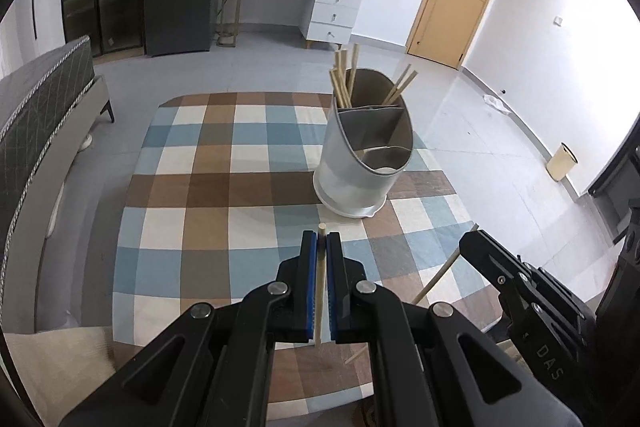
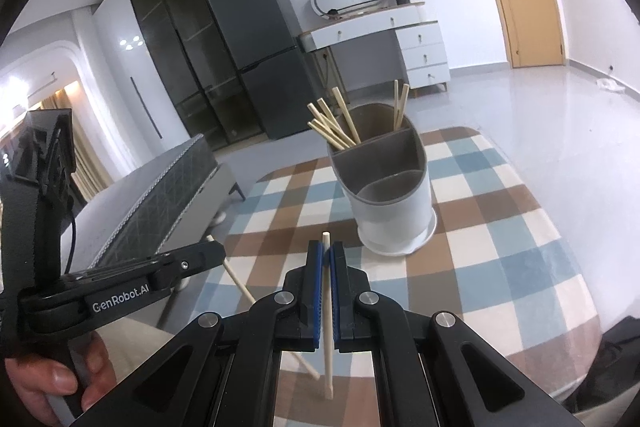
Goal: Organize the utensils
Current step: 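Carry both held chopsticks up over the grey holder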
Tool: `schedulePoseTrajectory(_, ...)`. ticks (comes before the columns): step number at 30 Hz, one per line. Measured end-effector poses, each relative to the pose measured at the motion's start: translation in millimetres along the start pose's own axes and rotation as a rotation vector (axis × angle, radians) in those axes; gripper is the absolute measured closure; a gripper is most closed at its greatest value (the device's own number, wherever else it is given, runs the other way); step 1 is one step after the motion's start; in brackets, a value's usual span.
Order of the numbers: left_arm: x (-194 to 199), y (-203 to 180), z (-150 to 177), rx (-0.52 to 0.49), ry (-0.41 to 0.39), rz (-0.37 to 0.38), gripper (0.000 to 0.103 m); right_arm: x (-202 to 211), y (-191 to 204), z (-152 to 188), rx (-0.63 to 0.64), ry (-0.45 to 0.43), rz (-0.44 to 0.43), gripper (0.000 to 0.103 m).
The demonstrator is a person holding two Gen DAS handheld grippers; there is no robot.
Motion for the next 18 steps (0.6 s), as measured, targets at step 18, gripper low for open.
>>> schedulePoseTrajectory(18, 14.4, -12.9, -10.5, -0.04, -0.014, 0.039, 0.103, 17.1, -1.7, -13.3, 0.006, -0.043, 0.016, 0.1)
Point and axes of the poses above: each gripper's, at about its wrist camera, not at the fingertips, and x roughly against the way its jaws point, y to its left, z to its underside, the point moved 7 cm from there along -x, roughly the way its jaws point, and after that the axes turned 2 degrees about -y, right-handed, at the moved point
